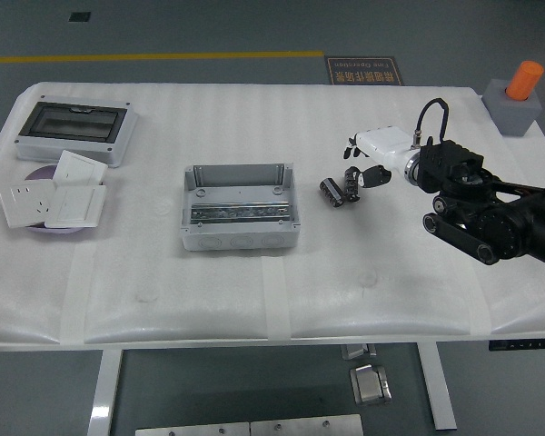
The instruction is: Pick up the battery,place it into the box
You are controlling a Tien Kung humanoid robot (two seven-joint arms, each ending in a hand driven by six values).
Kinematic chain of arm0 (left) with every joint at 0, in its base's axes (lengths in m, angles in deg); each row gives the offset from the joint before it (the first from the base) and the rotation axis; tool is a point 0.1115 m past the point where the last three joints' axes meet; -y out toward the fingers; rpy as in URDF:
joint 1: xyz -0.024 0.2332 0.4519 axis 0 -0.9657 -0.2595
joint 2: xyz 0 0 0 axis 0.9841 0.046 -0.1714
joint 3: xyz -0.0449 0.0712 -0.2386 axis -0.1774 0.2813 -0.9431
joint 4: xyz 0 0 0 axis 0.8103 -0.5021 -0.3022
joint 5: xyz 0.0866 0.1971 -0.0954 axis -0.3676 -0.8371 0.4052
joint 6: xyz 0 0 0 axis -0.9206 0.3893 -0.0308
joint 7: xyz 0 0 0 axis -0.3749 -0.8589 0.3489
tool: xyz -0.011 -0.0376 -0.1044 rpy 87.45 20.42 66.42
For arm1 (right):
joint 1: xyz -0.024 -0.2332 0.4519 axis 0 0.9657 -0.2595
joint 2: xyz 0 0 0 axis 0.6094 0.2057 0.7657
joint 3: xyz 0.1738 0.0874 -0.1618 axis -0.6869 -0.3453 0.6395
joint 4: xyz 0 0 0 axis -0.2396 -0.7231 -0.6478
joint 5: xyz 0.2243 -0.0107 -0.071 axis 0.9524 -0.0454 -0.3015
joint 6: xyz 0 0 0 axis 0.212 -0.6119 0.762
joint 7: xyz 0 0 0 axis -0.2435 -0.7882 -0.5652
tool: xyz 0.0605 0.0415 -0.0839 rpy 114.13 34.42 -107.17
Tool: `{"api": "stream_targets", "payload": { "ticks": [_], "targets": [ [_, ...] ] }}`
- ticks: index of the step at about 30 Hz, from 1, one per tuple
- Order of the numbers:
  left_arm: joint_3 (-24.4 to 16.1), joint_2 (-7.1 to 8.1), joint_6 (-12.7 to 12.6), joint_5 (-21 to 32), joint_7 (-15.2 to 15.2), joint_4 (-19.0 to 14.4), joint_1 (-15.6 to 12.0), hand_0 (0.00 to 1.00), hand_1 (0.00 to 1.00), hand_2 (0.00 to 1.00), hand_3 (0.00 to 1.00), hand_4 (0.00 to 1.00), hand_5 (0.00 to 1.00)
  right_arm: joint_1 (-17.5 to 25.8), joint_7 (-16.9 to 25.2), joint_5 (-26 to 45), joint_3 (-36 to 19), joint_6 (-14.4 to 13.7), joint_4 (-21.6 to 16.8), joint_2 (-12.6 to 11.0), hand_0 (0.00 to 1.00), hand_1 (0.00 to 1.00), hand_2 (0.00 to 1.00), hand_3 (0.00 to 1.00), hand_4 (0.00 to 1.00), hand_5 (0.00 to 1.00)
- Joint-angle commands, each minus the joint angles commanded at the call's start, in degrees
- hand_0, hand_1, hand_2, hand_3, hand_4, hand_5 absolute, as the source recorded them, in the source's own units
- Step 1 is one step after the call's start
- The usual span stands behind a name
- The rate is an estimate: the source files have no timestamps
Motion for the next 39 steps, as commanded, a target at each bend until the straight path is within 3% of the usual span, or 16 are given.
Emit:
{"api": "stream_targets", "payload": {
  "ticks": [2, 3, 8, 9, 14, 15, 22, 28, 38, 39],
  "targets": [
    [-0.1, -0.02, 0.0, -0.1, 0.0, 0.0, 0.0, 0.461, 0.582, 0.386, 0.491, 0.451, 0.298, -0.2, 0.1, 1.0, 0.7, 0.9, 1.1, 0.3, 0.786, 0.657, 0.664, 0.675, 0.490, 0.194],
    [0.0, -0.03, 0.0, 0.0, 0.0, 0.0, 0.0, 0.460, 0.580, 0.386, 0.490, 0.453, 0.297, -0.2, 0.1, 1.3, 1.0, 1.2, 1.5, 0.4, 0.852, 0.711, 0.771, 0.902, 0.833, 0.309],
    [0.3, -0.17, 0.1, 0.2, 0.0, 0.0, 0.1, 0.460, 0.580, 0.386, 0.490, 0.453, 0.297, -0.7, -0.2, 2.8, 2.3, 2.9, 3.4, 1.4, 0.852, 0.711, 0.771, 0.902, 0.833, 0.309],
    [0.4, -0.19, 0.1, 0.2, 0.1, 0.0, 0.1, 0.461, 0.580, 0.386, 0.490, 0.453, 0.298, -0.7, -0.3, 3.0, 2.5, 3.2, 3.7, 1.6, 0.891, 0.745, 0.838, 0.998, 0.919, 0.359],
    [0.4, -0.27, 0.1, 0.1, 0.0, 0.0, 0.1, 0.461, 0.580, 0.386, 0.490, 0.453, 0.298, -0.9, -0.5, 3.6, 3.3, 3.8, 4.8, 2.3, 0.891, 0.745, 0.838, 0.998, 0.919, 0.359],
    [0.4, -0.28, 0.1, 0.1, 0.0, 0.0, 0.1, 0.461, 0.580, 0.385, 0.490, 0.454, 0.295, -0.9, -0.5, 3.7, 3.4, 3.9, 4.9, 2.4, 0.913, 0.759, 0.866, 0.998, 0.996, 0.457],
    [1.0, -0.41, 0.1, 0.6, 0.2, 0.0, 0.3, 0.461, 0.580, 0.384, 0.490, 0.453, 0.298, -1.0, -0.4, 3.2, 3.8, 4.3, 6.1, 3.4, 0.924, 0.763, 0.876, 0.998, 0.998, 0.496],
    [1.0, -0.37, 0.1, 0.5, 0.3, 0.0, 0.5, 0.461, 0.580, 0.384, 0.490, 0.454, 0.297, -0.8, -0.6, -2.2, 0.1, 7.1, 8.0, 5.0, 0.925, 0.764, 0.877, 0.998, 0.998, 0.517],
    [1.6, -0.44, 0.1, 1.0, 0.5, 0.0, 0.5, 0.461, 0.579, 0.383, 0.489, 0.456, 0.298, 0.1, 0.7, -7.1, -3.6, 8.1, 9.4, 6.2, 0.920, 0.757, 0.867, 0.998, 0.998, 0.535],
    [1.8, -0.45, 0.1, 1.2, 0.5, 0.0, 0.5, 0.461, 0.579, 0.383, 0.490, 0.455, 0.295, 0.3, 0.8, -7.4, -3.8, 8.2, 9.5, 6.2, 0.895, 0.734, 0.804, 0.938, 0.954, 0.543]
  ]
}}
